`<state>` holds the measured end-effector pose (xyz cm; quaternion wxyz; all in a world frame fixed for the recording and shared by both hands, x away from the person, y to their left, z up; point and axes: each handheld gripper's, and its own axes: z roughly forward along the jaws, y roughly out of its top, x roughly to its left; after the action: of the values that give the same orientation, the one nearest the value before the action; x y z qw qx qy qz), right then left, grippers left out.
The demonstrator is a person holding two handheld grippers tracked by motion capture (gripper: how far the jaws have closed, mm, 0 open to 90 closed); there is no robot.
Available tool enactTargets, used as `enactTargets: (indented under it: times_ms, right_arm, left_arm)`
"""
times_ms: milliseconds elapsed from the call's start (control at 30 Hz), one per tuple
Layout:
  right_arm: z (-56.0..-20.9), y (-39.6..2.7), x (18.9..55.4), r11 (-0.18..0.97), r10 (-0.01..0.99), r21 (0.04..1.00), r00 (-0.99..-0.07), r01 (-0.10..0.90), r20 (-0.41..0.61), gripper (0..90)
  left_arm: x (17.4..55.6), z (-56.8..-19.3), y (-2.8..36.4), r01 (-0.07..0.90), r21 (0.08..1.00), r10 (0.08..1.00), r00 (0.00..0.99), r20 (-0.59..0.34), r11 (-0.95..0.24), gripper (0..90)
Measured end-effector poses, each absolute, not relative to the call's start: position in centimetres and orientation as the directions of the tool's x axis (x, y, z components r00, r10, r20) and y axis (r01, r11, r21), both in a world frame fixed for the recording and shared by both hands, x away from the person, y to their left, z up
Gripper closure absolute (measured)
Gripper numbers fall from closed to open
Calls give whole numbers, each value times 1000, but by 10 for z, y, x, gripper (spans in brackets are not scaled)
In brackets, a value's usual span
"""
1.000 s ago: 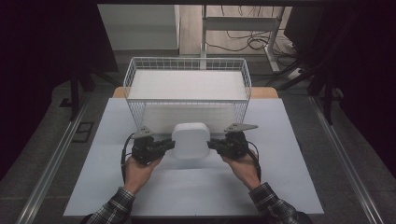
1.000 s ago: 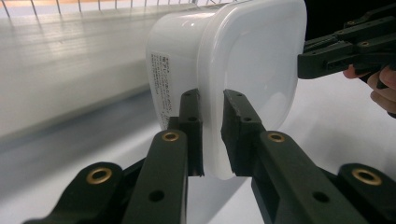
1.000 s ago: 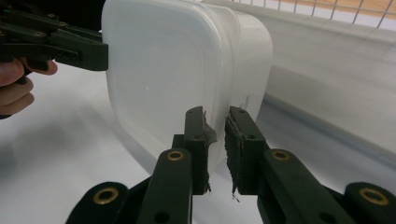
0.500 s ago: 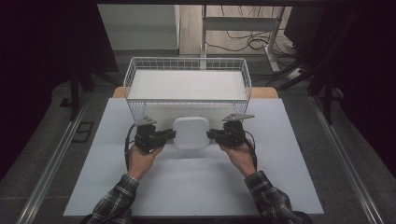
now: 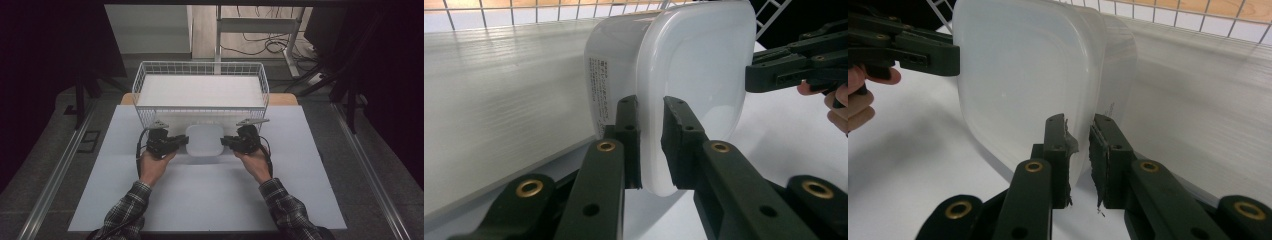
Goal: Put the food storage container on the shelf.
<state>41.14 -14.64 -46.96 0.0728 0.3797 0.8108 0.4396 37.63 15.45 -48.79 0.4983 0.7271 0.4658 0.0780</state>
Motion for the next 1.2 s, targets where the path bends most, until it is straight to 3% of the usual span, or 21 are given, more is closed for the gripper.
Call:
enactTargets:
  times_ms: [267, 433, 467, 833, 1067, 1200]
  right_arm:
    - [-471, -145, 416, 342, 686, 768, -703, 541, 190, 761]
    - [-471, -144, 420, 344, 686, 768, -703, 541, 188, 720]
    - [-473, -144, 420, 335, 697, 783, -696, 525, 169, 761]
    - [-469, -138, 426, 324, 728, 812, -676, 485, 114, 760]
    - [-469, -135, 435, 289, 753, 828, -648, 482, 114, 793]
    - [-469, -133, 436, 290, 756, 831, -647, 474, 105, 859]
  left_arm:
    - [385, -491, 154, 604, 795, 761, 536, -366, -43, 783]
    - [386, -491, 149, 571, 817, 789, 538, -296, -83, 773]
    - [386, -492, 147, 558, 824, 795, 542, -272, -99, 788]
    - [393, -491, 140, 487, 862, 832, 531, -164, -141, 791]
    - [402, -492, 139, 474, 873, 851, 501, -156, -119, 773]
    - [400, -492, 141, 458, 882, 854, 497, -155, -107, 766]
